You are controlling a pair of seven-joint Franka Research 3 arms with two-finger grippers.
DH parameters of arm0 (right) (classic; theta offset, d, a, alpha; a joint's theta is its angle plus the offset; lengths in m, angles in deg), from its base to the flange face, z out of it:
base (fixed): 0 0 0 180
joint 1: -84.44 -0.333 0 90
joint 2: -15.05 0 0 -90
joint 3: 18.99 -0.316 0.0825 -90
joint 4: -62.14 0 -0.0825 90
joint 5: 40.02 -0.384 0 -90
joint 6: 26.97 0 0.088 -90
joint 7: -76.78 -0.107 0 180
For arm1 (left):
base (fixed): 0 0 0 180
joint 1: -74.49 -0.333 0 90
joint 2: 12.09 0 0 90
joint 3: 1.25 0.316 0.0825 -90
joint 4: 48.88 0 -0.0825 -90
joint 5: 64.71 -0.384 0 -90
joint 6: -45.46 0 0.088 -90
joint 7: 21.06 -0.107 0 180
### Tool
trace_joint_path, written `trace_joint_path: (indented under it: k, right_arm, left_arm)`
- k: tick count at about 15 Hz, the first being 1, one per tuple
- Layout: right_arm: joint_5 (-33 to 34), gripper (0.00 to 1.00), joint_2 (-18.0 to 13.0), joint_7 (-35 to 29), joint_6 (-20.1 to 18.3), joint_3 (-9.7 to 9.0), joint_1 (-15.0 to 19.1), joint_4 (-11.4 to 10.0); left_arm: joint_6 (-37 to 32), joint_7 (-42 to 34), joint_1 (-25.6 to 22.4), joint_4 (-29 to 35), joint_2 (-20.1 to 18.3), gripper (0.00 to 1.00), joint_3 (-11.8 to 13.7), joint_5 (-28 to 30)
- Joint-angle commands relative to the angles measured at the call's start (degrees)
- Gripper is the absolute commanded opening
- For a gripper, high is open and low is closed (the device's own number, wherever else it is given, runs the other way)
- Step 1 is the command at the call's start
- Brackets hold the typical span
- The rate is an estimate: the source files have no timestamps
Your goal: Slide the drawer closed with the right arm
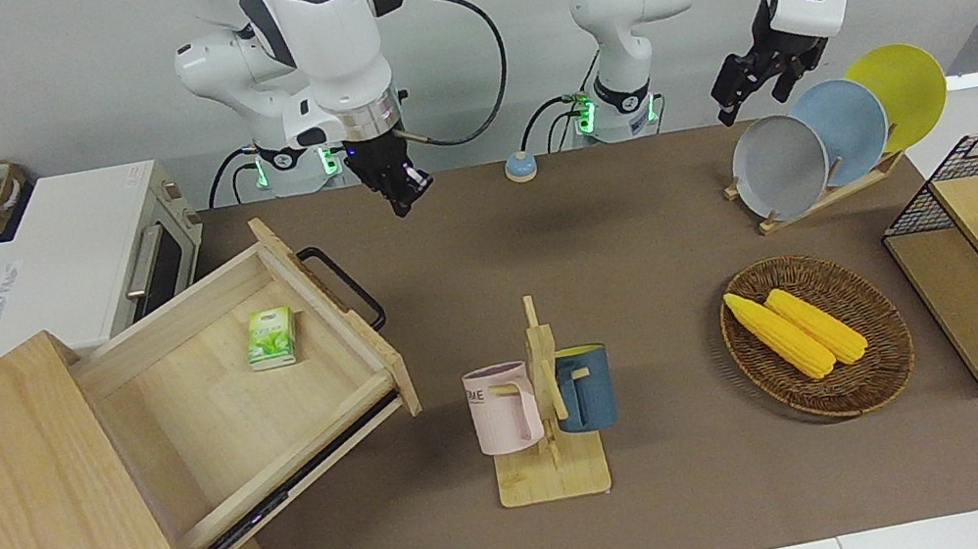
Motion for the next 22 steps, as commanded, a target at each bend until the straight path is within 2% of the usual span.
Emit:
trace_joint_path:
  k: [1,4,8,10,12,17,20,22]
  right_arm:
    - [-0.67,0.0,2.56,-2.5,2.51,1.4,-0.53,-0.33]
    - [0.29,0.0,5.2,-3.47,5.41,1.4,-1.32,-0.41]
    - [2.31,0.0,6.87,-3.47,5.94,1.67,-1.32,-0.33]
    - [2.58,0.0,7.31,-4.52,6.73,2.54,-1.23,-0.33]
    - [2.67,0.0,7.49,-4.26,8.49,2.63,-0.44,-0.24]
    - [4.16,0.0,8.28,-2.51,8.76,2.9,1.4,-0.06]
    - [4.16,0.0,8.54,-1.28,10.78,3.86,2.02,-0.06]
    - [4.25,0.0,8.63,-0.66,10.78,4.13,2.63,-0.06]
  left_arm:
    - [-0.89,-0.51,0.07,-0.21,-0.48,0.99,0.25,0.05]
    - [-0.97,-0.51,0.07,-0.21,-0.48,0.99,0.25,0.05]
    - [-0.98,-0.51,0.07,-0.21,-0.48,0.99,0.25,0.05]
    - [-0.89,-0.51,0.07,-0.21,-0.48,0.99,0.25,0.05]
    - [-0.89,-0.51,0.07,-0.21,-0.48,0.99,0.25,0.05]
    - [-0.89,-0.51,0.07,-0.21,-0.48,0.99,0.25,0.05]
    - [-0.97,-0.51,0.07,-0.21,-0.48,0.99,0.25,0.05]
    - [-0.97,-0.51,0.07,-0.21,-0.48,0.99,0.25,0.05]
